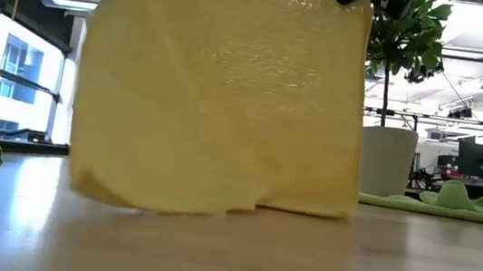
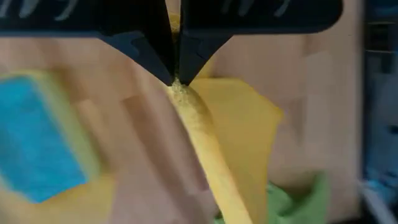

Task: Fold microfiber towels
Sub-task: Fold the yellow microfiber cloth

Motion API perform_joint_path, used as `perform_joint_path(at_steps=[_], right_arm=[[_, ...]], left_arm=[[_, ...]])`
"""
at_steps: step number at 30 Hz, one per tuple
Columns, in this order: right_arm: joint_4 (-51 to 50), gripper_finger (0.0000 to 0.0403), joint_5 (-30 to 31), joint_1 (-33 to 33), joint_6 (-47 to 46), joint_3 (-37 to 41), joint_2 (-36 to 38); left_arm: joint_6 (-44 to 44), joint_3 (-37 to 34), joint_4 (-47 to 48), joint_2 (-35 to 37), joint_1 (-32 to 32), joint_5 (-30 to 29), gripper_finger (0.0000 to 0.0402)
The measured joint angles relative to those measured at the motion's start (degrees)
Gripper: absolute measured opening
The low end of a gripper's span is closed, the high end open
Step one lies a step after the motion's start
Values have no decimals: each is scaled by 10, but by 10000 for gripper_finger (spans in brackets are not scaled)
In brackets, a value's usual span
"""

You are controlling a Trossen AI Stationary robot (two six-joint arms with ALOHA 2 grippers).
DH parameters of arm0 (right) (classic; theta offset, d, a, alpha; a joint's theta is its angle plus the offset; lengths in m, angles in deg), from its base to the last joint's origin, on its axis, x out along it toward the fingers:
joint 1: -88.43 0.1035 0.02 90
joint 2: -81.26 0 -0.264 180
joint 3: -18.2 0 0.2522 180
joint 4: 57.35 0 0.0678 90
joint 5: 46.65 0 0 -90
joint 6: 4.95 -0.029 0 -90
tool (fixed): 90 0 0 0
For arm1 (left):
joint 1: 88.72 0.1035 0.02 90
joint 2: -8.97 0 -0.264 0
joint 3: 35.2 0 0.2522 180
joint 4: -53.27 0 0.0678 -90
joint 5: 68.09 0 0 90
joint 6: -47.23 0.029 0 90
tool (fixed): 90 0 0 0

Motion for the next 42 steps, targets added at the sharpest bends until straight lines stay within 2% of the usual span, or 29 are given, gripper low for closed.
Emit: perform_joint_path(at_steps=[7,13,15,19,22,25,29,33,38,42], right_arm=[[-70,0,29,-62,115,-6,18],[-148,0,67,-91,248,-103,11],[-171,0,90,-94,257,-149,8],[-229,0,94,-86,229,-200,-2],[-260,0,82,-61,197,-188,-17],[-251,0,34,-29,134,-142,-36],[-172,0,-26,29,76,-72,-67],[-72,0,-80,77,24,-28,-102],[20,0,-142,115,-42,-9,-146],[63,0,-156,133,-54,-9,-185]], left_arm=[[78,45,69,0,73,-92,0],[155,96,83,0,120,-125,0],[175,117,92,0,128,-142,0],[187,138,90,0,132,-151,0],[187,135,86,0,121,-112,0],[179,109,68,-14,104,-37,0],[147,47,24,-49,55,51,0],[137,5,-22,-102,-3,106,0],[140,1,-59,-174,-51,155,0],[141,0,-94,-220,-72,222,0]])
